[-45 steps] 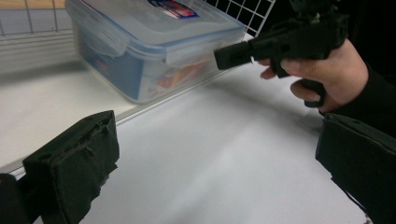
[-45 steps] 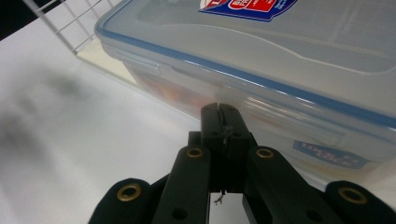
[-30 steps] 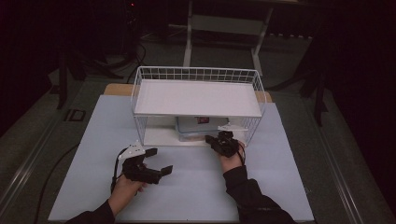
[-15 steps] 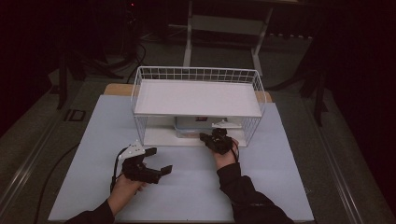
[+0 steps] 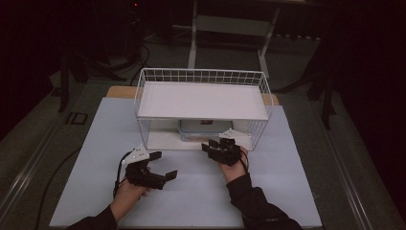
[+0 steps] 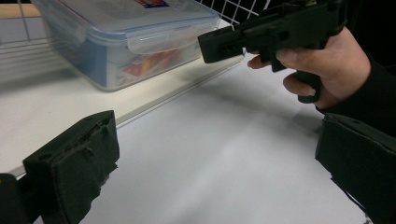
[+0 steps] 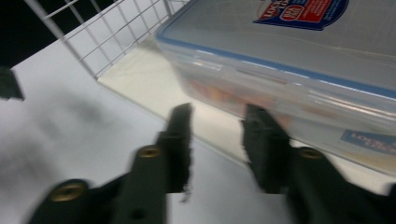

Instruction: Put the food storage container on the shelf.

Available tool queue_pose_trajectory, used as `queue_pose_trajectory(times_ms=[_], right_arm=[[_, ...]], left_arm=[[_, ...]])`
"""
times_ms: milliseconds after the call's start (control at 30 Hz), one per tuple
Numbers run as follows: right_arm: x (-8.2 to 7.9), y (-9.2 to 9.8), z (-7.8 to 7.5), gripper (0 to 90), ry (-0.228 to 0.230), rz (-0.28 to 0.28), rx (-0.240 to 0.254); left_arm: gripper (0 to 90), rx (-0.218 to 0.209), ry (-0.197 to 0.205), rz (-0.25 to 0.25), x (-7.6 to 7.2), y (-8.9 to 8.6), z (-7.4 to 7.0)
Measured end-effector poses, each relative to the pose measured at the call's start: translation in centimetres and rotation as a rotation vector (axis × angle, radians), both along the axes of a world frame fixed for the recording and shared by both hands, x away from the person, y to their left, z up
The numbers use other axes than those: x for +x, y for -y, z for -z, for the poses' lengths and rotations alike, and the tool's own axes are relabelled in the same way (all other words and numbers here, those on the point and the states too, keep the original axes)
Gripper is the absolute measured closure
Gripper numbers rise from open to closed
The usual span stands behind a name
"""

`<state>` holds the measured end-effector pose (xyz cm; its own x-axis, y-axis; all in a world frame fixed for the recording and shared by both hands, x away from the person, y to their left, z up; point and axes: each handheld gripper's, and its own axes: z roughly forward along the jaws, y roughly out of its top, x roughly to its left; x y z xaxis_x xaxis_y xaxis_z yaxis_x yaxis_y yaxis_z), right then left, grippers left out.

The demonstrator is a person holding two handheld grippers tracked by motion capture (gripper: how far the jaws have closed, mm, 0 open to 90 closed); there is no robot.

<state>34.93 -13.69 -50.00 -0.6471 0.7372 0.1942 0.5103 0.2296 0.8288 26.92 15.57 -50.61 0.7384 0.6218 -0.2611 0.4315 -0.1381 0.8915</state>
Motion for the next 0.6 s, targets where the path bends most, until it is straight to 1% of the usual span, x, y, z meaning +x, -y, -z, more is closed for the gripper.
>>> queue_pose_trajectory(times_ms=[67,133,167,200,233,267,300,333,367,433,467,500,533,567,600], right_arm=[[-0.7,0.0,-0.2,50.0,0.027,-0.012,-0.026],[-1.4,0.0,-0.3,42.7,0.049,-0.033,-0.040],[-1.8,0.1,-0.4,39.2,0.060,-0.036,-0.040],[-1.8,0.1,-0.4,39.2,0.060,-0.036,-0.040],[-2.1,0.1,-0.6,33.1,0.065,-0.041,-0.032],[-2.2,0.2,-0.6,29.3,0.060,-0.052,-0.029],[-2.2,0.2,-0.6,29.3,0.060,-0.052,-0.029],[-2.3,0.3,-0.7,26.4,0.054,-0.065,-0.020],[-2.7,0.5,-0.8,21.2,0.049,-0.079,-0.008],[-3.0,0.8,-0.8,18.5,0.053,-0.080,-0.015],[-3.1,1.1,-0.8,16.4,0.050,-0.087,-0.007],[-3.1,1.1,-0.8,16.4,0.050,-0.087,-0.007],[-3.2,1.3,-0.8,15.4,0.048,-0.079,-0.004],[-3.5,1.8,-0.7,13.6,0.036,-0.075,-0.003],[-3.7,2.1,-0.7,14.0,0.038,-0.076,0.000]], left_arm=[[0.0,0.002,0.000,0.006,0.0,0.1,0.0],[0.0,0.004,0.001,0.000,-0.1,0.2,0.0],[0.0,0.006,-0.001,0.003,-0.1,0.3,0.0],[0.0,0.006,-0.001,0.003,-0.1,0.3,0.0],[0.0,0.005,-0.004,0.008,0.0,0.3,0.0],[0.0,0.006,-0.004,0.009,-0.1,0.3,-0.1],[0.0,0.006,-0.004,0.009,-0.1,0.3,-0.1],[0.0,0.010,0.001,0.021,-0.2,0.4,-0.2],[0.0,0.011,0.002,0.026,-0.3,0.4,-0.3],[0.0,0.022,0.008,0.040,-0.5,0.5,-0.4],[0.0,0.026,0.007,0.046,-0.6,0.6,-0.5],[0.0,0.026,0.007,0.046,-0.6,0.6,-0.5],[0.0,0.022,-0.004,0.054,-0.6,0.8,-0.6],[0.0,0.022,-0.003,0.058,-0.6,0.9,-0.7],[0.0,0.029,0.002,0.062,-0.7,1.0,-0.8]])
